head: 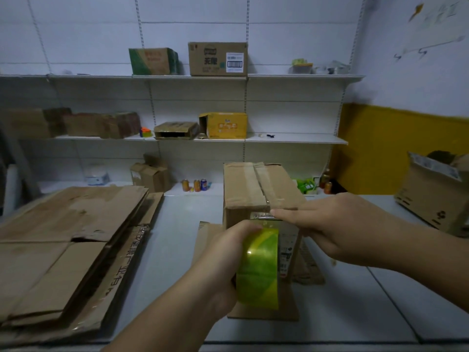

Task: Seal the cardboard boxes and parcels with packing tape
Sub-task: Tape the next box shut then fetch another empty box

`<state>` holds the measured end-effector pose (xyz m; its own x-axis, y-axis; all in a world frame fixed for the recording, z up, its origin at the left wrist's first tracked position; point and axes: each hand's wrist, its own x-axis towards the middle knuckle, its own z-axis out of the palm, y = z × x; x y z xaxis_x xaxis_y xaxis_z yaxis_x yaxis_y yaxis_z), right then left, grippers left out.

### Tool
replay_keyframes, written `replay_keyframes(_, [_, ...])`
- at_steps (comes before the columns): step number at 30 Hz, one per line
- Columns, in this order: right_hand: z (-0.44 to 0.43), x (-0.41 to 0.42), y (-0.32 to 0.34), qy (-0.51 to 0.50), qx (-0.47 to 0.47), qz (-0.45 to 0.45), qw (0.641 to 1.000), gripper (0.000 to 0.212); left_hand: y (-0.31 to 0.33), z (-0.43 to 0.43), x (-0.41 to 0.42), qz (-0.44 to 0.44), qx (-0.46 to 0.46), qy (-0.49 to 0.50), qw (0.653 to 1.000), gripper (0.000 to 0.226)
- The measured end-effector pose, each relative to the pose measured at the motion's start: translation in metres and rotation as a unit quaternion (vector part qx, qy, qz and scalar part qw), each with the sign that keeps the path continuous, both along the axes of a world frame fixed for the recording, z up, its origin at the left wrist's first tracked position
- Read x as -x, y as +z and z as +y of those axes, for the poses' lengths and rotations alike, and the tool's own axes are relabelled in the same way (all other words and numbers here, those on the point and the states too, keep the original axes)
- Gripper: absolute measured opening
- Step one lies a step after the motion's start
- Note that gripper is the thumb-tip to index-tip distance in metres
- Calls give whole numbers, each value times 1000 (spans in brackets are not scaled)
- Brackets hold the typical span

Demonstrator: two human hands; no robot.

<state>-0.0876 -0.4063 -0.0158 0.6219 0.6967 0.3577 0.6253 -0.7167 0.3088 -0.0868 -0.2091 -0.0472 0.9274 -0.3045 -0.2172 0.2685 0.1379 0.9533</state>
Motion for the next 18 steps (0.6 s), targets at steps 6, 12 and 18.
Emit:
replay_keyframes(6, [-3,-8,-6,-24,-14,6,1000,51,2,-3,10,27,-36,33,998,22])
replay_keyframes(12, [-2,-4,0,-21,-115,86,989,47,-9,2,20,-75,-48,46,995,40])
replay_keyframes(18, [22,-10,20,-13,-225,-8,974,43,-18,21,14,-107,-31,-125,986,85])
